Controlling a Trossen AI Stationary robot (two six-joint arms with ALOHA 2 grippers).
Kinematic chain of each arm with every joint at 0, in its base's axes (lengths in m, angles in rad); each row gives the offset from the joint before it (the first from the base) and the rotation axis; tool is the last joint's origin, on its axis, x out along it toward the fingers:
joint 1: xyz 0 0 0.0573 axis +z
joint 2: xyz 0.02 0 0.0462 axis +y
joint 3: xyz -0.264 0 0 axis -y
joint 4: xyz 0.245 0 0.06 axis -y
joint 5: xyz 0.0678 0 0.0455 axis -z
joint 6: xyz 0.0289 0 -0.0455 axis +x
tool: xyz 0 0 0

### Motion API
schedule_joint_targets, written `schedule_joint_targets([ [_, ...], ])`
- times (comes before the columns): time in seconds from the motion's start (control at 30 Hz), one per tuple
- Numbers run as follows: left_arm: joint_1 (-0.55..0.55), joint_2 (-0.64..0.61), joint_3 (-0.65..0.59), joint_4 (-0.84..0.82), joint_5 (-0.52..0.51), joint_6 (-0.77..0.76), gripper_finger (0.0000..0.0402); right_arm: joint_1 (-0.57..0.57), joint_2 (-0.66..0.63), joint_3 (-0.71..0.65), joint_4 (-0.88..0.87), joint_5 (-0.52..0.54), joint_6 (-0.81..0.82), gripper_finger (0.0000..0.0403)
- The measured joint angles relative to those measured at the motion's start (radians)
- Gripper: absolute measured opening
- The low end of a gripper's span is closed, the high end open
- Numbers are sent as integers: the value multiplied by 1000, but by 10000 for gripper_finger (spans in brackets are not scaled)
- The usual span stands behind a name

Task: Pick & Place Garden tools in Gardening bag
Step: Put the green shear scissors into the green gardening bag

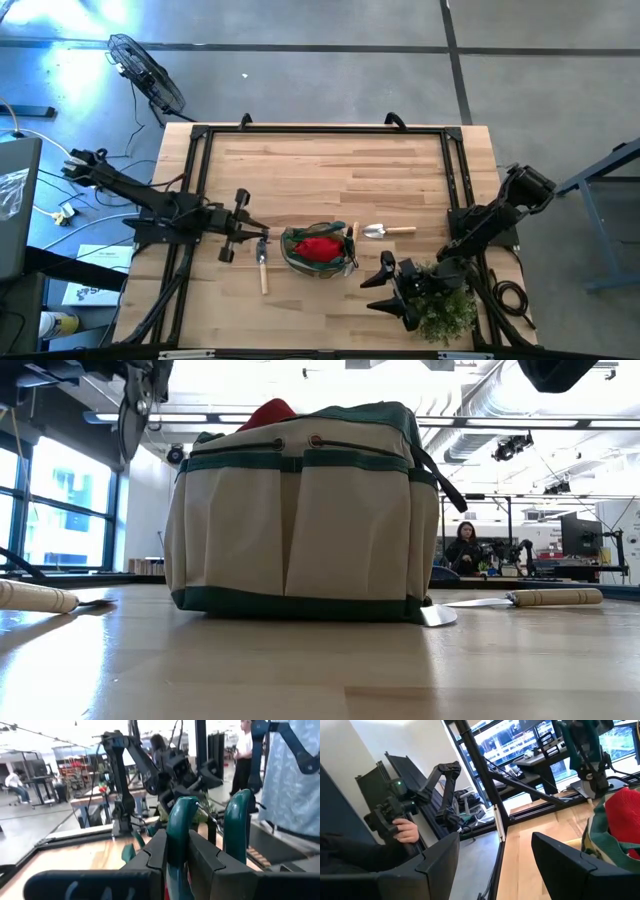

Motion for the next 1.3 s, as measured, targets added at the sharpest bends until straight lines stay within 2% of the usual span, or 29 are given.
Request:
schedule_joint_targets([
  [0.4,0,132,-9,195,-99,-8,41,0,0,0,-24,0,5,240],
  [0.63,0,228,-10,339,-116,-27,41,0,0,0,-29,0,7,240],
  [1.0,0,328,-10,401,-167,-53,41,0,0,0,-31,0,8,240],
  [1.3,0,379,-10,494,-165,-34,41,0,0,0,-32,0,8,240],
])
